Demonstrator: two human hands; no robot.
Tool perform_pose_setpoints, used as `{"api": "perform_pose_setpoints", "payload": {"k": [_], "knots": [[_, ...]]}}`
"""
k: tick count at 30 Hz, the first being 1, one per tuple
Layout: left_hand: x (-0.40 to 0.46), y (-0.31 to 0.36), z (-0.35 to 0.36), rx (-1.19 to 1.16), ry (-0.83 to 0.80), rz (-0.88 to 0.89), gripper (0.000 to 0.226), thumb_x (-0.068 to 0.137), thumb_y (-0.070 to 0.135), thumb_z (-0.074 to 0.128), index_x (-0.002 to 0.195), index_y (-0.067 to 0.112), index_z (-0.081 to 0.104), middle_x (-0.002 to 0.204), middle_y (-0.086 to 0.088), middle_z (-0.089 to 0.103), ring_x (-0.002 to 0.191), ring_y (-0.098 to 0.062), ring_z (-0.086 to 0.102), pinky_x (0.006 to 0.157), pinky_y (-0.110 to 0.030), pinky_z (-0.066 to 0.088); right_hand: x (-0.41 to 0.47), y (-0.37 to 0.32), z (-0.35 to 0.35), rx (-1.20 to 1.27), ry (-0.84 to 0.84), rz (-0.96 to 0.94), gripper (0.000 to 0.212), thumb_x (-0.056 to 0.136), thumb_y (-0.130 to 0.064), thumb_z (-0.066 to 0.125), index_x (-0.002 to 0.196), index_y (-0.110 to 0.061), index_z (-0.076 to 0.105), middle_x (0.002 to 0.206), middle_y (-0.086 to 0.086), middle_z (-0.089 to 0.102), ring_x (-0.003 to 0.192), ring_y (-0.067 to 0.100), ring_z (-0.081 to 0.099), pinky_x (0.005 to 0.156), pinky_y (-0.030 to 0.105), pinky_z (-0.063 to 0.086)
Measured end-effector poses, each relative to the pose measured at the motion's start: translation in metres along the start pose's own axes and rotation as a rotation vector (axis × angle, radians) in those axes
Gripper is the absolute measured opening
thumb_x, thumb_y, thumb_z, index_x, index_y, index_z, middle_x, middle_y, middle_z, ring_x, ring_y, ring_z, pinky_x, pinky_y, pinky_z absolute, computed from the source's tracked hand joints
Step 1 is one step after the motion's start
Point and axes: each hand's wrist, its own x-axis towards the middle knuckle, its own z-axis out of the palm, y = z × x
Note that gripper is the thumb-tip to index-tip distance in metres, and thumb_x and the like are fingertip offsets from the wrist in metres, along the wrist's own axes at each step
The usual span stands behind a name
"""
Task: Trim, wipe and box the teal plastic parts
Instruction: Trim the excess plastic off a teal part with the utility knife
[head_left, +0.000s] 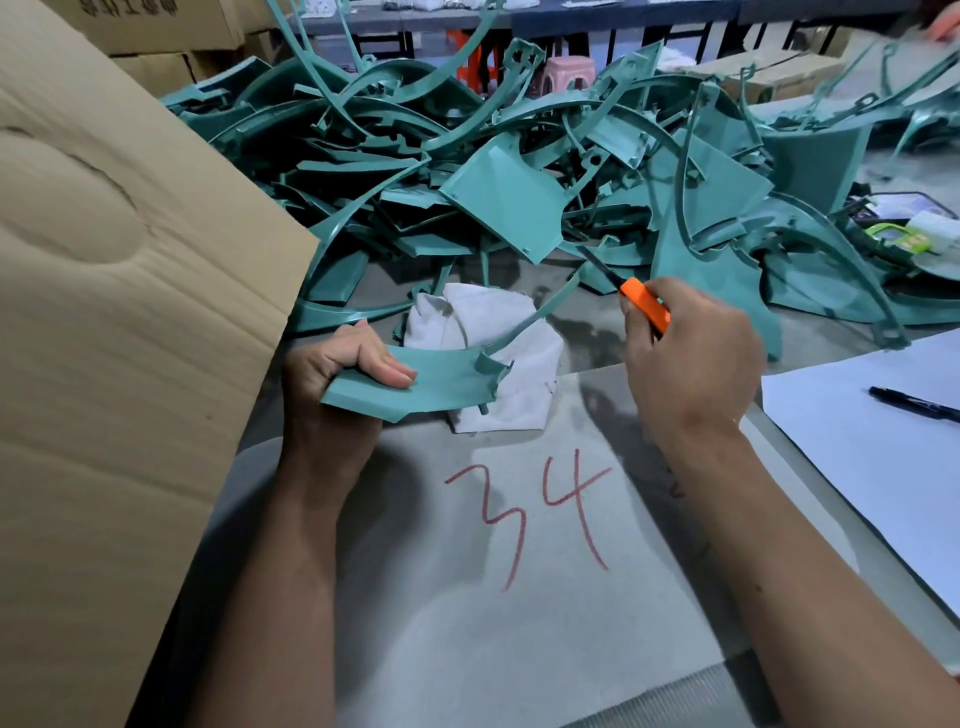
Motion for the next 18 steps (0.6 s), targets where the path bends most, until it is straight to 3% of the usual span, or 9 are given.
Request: {"api": "perform_pose_setpoints", "payload": {"k": [5, 8, 11, 18], "knots": [[0.000, -0.005, -0.002, 0.018, 0.000, 0.000, 0.025, 0.076, -0.019, 0.057, 0.073, 0.004, 0.067, 0.067, -0.022, 0.061, 0.062, -0.028, 0.051, 0.085, -0.013, 0.044, 0.001, 0.001, 0.000, 0.079, 0.020, -0.034, 0.024, 0.101, -0.040, 0.062, 0.099, -0.018, 0.072, 0.072, 0.001, 0.064, 0.062, 0.026, 0.054, 0.056, 0.034, 0.040], [0.000, -0.004, -0.002, 0.008, -0.004, -0.019, 0.021, 0.077, -0.015, 0.060, 0.075, 0.005, 0.067, 0.069, -0.022, 0.061, 0.062, -0.028, 0.051, 0.073, -0.025, 0.046, 0.001, 0.005, 0.005, 0.019, -0.008, 0.017, 0.022, 0.100, -0.038, 0.063, 0.100, -0.019, 0.072, 0.073, 0.003, 0.062, 0.065, 0.027, 0.049, 0.059, 0.033, 0.036], [-0.001, -0.001, -0.002, 0.001, 0.007, -0.035, 0.005, 0.075, 0.003, 0.062, 0.075, 0.003, 0.068, 0.070, -0.020, 0.062, 0.061, -0.026, 0.053, 0.063, -0.025, 0.043, 0.003, 0.007, 0.009, 0.008, -0.029, 0.033, 0.021, 0.100, -0.039, 0.064, 0.103, -0.020, 0.072, 0.079, 0.006, 0.067, 0.068, 0.027, 0.047, 0.062, 0.033, 0.034], [-0.002, -0.003, 0.001, 0.019, 0.058, -0.112, 0.026, 0.076, -0.011, 0.052, 0.067, 0.009, 0.066, 0.067, -0.013, 0.062, 0.060, -0.021, 0.054, 0.061, -0.023, 0.045, -0.001, 0.003, 0.008, 0.034, -0.141, -0.086, 0.023, 0.097, -0.042, 0.070, 0.112, -0.024, 0.076, 0.085, 0.004, 0.073, 0.074, 0.031, 0.062, 0.064, 0.036, 0.050]]}}
